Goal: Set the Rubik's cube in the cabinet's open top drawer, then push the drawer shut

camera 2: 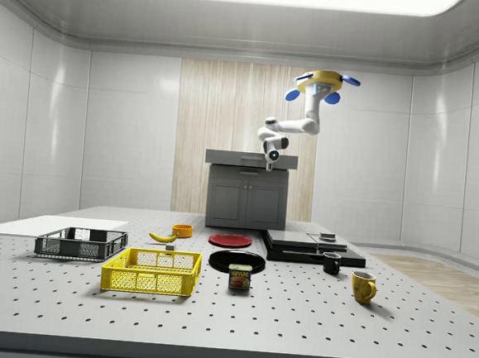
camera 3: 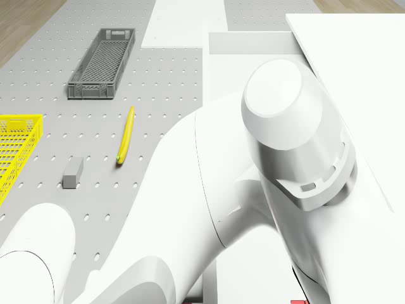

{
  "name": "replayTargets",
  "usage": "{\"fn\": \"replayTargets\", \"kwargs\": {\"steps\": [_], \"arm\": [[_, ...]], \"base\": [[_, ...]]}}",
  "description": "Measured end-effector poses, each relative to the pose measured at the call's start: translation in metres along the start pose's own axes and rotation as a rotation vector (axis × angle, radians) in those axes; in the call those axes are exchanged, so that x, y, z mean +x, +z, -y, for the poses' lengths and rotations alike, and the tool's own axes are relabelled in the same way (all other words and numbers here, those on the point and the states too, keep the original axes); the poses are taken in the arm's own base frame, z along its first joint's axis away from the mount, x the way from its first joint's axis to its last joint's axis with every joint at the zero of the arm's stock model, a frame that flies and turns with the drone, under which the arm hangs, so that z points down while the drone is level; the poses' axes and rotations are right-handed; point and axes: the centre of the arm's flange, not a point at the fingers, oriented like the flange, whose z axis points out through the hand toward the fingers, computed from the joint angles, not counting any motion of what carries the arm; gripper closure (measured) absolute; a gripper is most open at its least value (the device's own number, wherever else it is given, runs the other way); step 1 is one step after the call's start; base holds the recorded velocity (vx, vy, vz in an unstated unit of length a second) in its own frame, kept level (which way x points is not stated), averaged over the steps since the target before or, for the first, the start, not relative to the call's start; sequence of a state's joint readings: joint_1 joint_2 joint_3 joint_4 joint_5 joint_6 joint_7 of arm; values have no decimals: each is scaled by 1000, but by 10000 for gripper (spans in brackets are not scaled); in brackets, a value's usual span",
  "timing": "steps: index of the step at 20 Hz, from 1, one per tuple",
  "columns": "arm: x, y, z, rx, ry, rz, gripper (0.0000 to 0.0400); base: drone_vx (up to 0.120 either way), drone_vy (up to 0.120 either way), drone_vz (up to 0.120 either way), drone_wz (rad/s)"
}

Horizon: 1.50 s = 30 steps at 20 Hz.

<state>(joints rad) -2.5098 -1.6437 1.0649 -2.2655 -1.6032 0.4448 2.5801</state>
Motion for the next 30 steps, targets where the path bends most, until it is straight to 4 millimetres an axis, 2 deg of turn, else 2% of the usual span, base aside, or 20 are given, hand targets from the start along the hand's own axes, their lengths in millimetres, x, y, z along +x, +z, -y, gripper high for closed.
{"fn": "replayTargets", "kwargs": {"steps": [3,5,8,10,30], "arm": [[-2,11,-2,-1,21,0,291],[-11,17,-7,-3,51,0,292],[-5,33,-3,-2,14,0,296],[11,50,8,3,-25,1,302],[0,157,1,0,1,0,295]], "base": [[0,0,0,0],[0,0,0,0],[0,0,0,0],[0,0,0,0],[0,0,0,0]]}}
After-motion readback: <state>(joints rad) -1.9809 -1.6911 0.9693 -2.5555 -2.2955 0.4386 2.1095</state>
